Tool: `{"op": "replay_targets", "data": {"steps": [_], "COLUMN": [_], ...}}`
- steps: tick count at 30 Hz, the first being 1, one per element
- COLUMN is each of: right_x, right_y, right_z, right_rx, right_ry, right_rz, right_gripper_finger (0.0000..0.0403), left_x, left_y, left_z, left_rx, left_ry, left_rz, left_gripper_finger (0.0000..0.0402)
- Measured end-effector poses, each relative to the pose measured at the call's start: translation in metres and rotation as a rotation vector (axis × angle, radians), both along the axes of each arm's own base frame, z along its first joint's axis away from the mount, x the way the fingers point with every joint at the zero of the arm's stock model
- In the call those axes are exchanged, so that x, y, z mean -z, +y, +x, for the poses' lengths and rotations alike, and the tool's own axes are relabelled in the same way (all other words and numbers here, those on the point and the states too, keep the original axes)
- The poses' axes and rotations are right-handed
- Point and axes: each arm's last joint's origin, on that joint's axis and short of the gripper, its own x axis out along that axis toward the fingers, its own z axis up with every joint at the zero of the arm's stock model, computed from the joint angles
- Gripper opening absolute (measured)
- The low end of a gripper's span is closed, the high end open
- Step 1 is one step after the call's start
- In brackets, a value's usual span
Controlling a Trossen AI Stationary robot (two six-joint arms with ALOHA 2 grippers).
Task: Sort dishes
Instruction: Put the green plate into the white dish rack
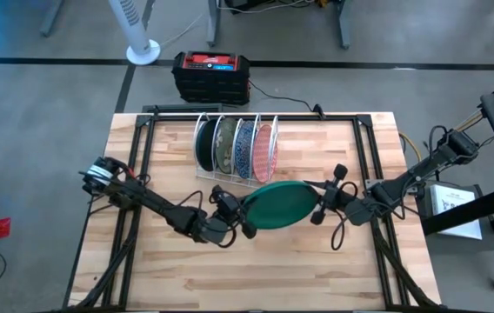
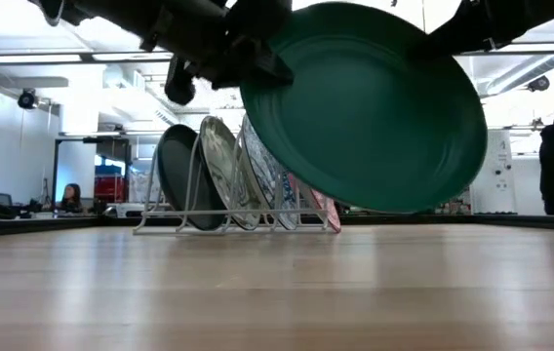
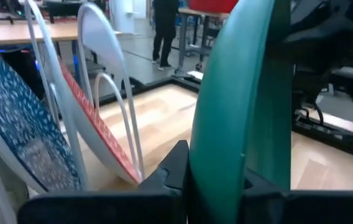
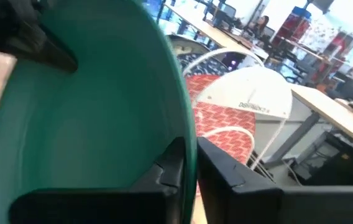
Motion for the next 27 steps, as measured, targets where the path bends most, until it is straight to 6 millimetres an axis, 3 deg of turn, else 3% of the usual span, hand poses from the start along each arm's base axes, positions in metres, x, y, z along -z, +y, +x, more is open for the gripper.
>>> {"op": "replay_targets", "data": {"steps": [14, 20, 27], "right_x": [0.001, 0.002, 0.007], "right_y": [-0.008, -0.017, -0.027], "right_z": [-0.013, -0.029, -0.045], "right_rx": [0.063, 0.079, 0.121], "right_ry": [-0.025, 0.002, 0.054], "right_rz": [0.116, 0.217, 0.266], "right_gripper_finger": [0.0147, 0.0174, 0.0175], "left_x": [-0.044, -0.085, -0.136], "left_y": [-0.03, -0.039, -0.043], "left_z": [0.005, 0.007, -0.01], "left_rx": [-0.113, -0.21, -0.306], "left_ry": [0.126, 0.223, 0.295], "left_rz": [0.22, 0.337, 0.431], "left_gripper_finger": [0.0017, 0.0011, 0.0009]}}
